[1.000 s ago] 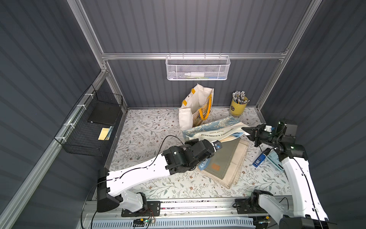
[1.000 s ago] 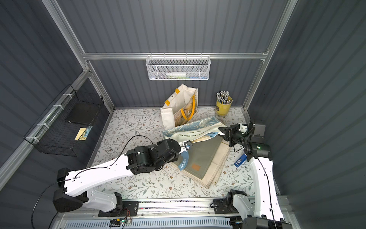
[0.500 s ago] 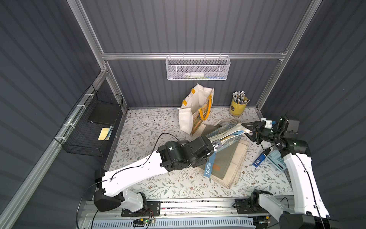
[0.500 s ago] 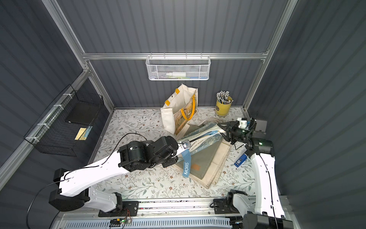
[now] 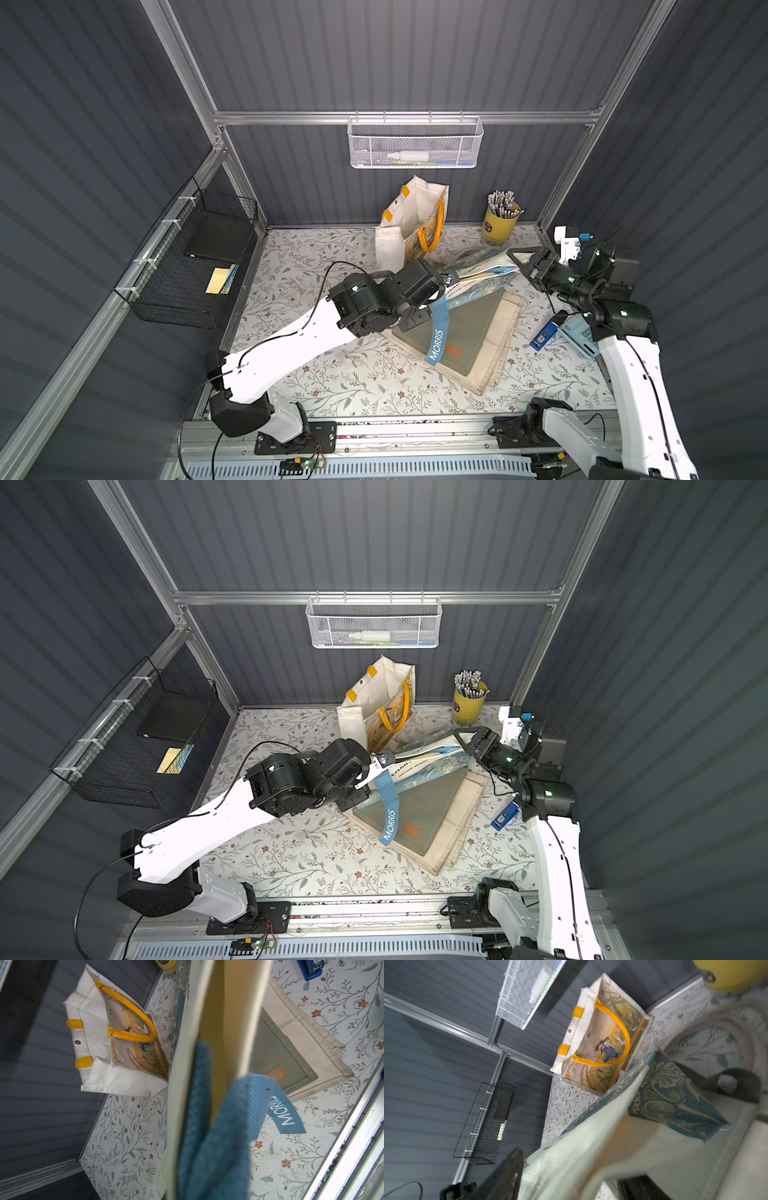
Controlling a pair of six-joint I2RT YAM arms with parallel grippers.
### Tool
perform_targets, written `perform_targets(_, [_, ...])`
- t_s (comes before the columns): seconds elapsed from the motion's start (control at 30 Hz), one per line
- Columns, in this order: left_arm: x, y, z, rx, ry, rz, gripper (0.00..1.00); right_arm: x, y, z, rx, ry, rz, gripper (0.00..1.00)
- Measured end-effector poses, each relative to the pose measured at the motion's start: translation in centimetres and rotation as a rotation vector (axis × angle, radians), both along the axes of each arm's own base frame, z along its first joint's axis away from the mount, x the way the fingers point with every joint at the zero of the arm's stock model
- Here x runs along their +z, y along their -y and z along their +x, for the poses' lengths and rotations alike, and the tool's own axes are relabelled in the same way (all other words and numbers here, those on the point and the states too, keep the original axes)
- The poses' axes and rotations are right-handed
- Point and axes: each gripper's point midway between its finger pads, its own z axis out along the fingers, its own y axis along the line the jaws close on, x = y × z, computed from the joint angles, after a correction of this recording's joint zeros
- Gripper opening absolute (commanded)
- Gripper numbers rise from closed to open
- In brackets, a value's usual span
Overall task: Put away the canvas bag
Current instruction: Press the canvas bag.
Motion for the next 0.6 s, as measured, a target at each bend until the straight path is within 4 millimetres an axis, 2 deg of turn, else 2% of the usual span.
perform_targets(0.13, [0.9,-0.5,-0.1,-0.009,-0.010,-0.006,0.00,3.0,-0.5,-2.0,0.043,0.281,-0.209,0.75])
perform_targets(0.2, [1.0,-0.7,0.0,-0.008,-0.020,-0.010,0.00,3.9,-0.4,-2.6,0.047,0.386,-0.313,0.77])
perform_targets(0.3, [0.9,-0.8,0.3,-0.003,-0.036,-0.017,0.00,4.7,-0.3,-2.9,0.053,0.489,-0.450,0.82])
perform_targets(0.43, [0.6,-1.2,0.9,0.004,-0.036,-0.006,0.00,5.4,0.8,-2.6,0.010,0.583,-0.665,0.85])
perform_targets(0.5, [0.4,-1.4,1.1,0.000,-0.033,0.006,0.00,6.3,1.0,-3.2,0.009,0.644,-0.765,0.86])
perform_targets(0.6, [0.0,-1.2,1.4,-0.014,-0.030,0.031,0.00,8.0,-0.4,-4.9,0.101,0.771,-0.867,0.86])
